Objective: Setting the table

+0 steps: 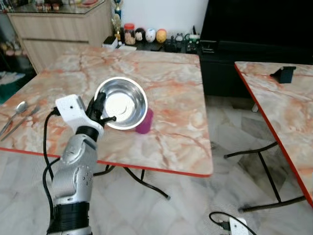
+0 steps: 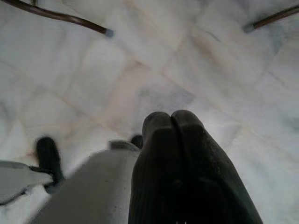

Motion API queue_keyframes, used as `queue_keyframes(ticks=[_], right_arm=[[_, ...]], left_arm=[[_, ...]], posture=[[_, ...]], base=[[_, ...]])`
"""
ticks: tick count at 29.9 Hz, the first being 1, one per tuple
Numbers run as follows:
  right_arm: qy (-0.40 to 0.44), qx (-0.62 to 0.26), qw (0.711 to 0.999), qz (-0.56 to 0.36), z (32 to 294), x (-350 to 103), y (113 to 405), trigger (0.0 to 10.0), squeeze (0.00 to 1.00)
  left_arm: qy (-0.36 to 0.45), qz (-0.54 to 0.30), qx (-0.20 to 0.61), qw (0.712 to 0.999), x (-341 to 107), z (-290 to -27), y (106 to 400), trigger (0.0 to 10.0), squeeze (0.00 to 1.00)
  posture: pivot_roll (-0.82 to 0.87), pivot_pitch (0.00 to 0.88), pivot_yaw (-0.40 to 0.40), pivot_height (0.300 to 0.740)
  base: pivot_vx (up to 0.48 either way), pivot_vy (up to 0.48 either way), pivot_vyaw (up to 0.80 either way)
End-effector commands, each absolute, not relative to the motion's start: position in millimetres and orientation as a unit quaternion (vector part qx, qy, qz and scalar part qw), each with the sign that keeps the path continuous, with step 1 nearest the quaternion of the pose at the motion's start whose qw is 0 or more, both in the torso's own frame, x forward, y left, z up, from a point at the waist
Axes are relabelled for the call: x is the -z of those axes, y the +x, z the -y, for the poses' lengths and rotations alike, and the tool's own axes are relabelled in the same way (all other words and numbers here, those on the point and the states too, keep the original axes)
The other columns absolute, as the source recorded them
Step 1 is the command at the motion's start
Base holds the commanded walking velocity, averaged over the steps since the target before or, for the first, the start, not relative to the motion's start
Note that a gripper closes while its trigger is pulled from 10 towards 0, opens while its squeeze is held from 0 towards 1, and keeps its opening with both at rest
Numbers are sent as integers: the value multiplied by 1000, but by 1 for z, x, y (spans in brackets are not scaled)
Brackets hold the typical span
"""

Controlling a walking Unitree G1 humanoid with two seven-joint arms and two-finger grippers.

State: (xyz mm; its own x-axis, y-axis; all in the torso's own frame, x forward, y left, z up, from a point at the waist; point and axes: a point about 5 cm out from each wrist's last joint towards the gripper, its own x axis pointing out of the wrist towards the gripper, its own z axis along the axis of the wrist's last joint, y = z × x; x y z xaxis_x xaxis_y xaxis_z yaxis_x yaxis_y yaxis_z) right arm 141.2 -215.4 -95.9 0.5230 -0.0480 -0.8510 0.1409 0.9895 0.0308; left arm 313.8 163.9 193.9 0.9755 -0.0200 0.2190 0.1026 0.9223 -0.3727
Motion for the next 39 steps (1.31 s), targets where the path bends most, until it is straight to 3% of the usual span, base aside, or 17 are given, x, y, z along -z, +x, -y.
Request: queue_keyframes(ticks=[1, 39], right_arm=[[48, 57, 874, -481, 217, 95, 144, 10000, 0], [51, 56, 873, -481, 215, 95, 143, 10000, 0]], left_arm=[[-191, 120, 42, 973, -201, -162, 314, 10000, 0], [-183, 127, 51, 973, -207, -160, 315, 10000, 0]], posture=[[41, 0, -35, 740], [46, 0, -30, 740]], base=[[0, -289, 0], [0, -283, 0]])
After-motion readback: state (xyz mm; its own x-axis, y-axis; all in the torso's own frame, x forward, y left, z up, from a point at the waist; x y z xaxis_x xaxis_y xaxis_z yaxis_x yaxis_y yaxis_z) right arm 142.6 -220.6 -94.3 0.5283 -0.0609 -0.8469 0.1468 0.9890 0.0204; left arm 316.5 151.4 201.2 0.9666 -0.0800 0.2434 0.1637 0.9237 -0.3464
